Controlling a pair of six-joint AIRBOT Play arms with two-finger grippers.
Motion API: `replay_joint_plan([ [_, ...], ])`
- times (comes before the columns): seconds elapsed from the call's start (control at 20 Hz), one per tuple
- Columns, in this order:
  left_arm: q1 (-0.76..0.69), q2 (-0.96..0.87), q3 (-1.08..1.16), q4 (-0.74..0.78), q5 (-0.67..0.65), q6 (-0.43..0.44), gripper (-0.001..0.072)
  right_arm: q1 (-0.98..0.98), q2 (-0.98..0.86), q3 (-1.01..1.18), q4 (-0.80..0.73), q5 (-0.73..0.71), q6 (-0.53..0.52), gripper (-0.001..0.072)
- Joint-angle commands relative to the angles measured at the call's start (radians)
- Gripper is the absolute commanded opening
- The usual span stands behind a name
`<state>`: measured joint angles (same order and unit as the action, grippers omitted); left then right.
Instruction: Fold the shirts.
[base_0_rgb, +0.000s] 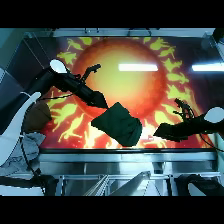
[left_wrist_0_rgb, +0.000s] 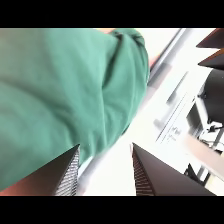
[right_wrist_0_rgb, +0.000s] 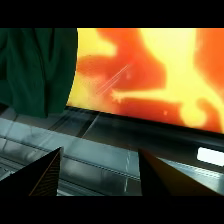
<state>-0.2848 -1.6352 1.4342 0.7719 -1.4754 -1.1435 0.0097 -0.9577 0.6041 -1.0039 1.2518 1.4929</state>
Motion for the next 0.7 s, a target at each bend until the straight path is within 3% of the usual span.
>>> replay_joint_plan([
  [0.0, 0.074, -0.002, 0.039, 0.024, -0.133, -0.055, 0.0344, 0.002, -0.01, 0.001, 0.079, -0.028, -0.035, 0.0508],
  [0.05, 0.111, 0.002, 0.028, 0.023, -0.163, -0.074, 0.0344, 0.004, -0.025, 0.001, 0.119, -0.052, -0.066, 0.0436],
  [0.1, 0.144, 0.012, -0.005, 0.023, -0.176, -0.074, 0.0344, 0.007, -0.049, 0.001, 0.166, -0.075, -0.104, 0.0313],
  [0.35, 0.233, 0.026, -0.257, 0.017, 0.043, -0.042, 0.0344, 0.083, -0.269, 0.001, 0.332, -0.183, -0.281, 0.0298],
  [0.65, 0.2, 0.025, -0.406, -0.04, 0.287, 0.047, 0.0345, 0.142, -0.508, 0.001, 0.687, -0.222, -0.588, 0.0295],
])
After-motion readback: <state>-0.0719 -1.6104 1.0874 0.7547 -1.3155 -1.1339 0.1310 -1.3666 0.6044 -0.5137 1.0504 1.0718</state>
